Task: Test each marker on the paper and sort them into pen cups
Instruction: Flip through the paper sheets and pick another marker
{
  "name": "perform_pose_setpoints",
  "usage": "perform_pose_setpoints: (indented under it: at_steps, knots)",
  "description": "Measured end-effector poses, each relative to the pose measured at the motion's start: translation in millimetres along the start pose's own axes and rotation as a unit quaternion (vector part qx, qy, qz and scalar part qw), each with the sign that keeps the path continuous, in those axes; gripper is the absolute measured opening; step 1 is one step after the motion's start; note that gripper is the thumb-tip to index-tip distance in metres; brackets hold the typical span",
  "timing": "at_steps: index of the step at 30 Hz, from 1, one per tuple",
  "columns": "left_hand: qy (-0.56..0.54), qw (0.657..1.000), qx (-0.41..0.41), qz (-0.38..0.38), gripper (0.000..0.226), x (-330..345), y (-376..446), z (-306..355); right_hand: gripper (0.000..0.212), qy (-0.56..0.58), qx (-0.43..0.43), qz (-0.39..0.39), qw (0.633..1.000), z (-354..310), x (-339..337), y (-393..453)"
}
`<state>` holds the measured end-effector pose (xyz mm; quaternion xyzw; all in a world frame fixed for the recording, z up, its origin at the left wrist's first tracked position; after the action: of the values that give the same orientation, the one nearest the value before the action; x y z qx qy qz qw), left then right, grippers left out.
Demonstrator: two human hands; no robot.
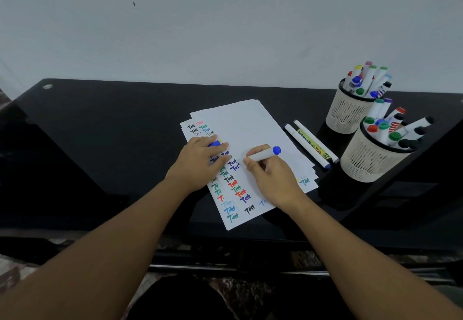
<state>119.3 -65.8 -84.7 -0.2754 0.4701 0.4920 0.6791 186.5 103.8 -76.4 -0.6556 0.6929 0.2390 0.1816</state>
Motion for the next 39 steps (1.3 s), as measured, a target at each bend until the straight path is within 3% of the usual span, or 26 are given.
perform_pose_setpoints:
  at_steps: [16, 20, 23, 26, 28, 31, 33, 36, 39]
  knots:
    - [-0.013, 1.0, 0.006, 0.013, 0.046, -1, -1, 1, 0.009, -0.008, -0.004, 0.002, 1.0, -1, -1, -2]
    - [-0.057, 0.995, -0.006, 0.081, 0.051, -14, -6, -3, 0.003, 0.062, -0.004, 0.021, 0.998, -1, -6, -5]
    - [-0.016, 0.989, -0.044, 0.138, 0.053, -24, -7, -13, 0.01, 0.157, -0.011, 0.035, 0.987, -6, -12, -7]
    - [0.01, 0.987, -0.064, 0.144, 0.042, -24, -5, -20, 0.012, 0.165, -0.008, 0.045, 0.985, -7, -15, -9]
    - [0.001, 0.989, -0.048, 0.142, 0.037, -22, -4, -18, 0.021, 0.141, 0.001, 0.037, 0.989, -3, -13, -9]
    - [-0.026, 0.99, -0.029, 0.136, 0.035, -21, -4, -15, 0.063, 0.112, 0.005, -0.02, 0.993, -1, -6, -8]
    - [-0.052, 0.99, -0.026, 0.129, 0.036, -20, -5, -15, 0.079, 0.128, 0.016, -0.069, 0.989, -1, -1, -7]
    - [-0.077, 0.988, -0.026, 0.13, 0.035, -22, -7, -13, 0.069, 0.187, 0.026, -0.086, 0.978, -7, -4, -2]
    - [-0.103, 0.984, -0.018, 0.145, 0.032, -28, -9, -12, 0.038, 0.197, 0.021, -0.025, 0.98, -14, -21, 9]
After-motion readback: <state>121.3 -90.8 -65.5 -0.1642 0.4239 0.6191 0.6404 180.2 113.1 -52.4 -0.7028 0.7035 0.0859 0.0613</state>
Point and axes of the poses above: each hand's wrist, its own y-axis towards the middle knuckle, its own x-axis out of the palm, z = x × y, the point moved 10 cm from there along y, towards the middle knuckle, and after that the axes turned 2 degrees about -x, right-handed, at the moved point
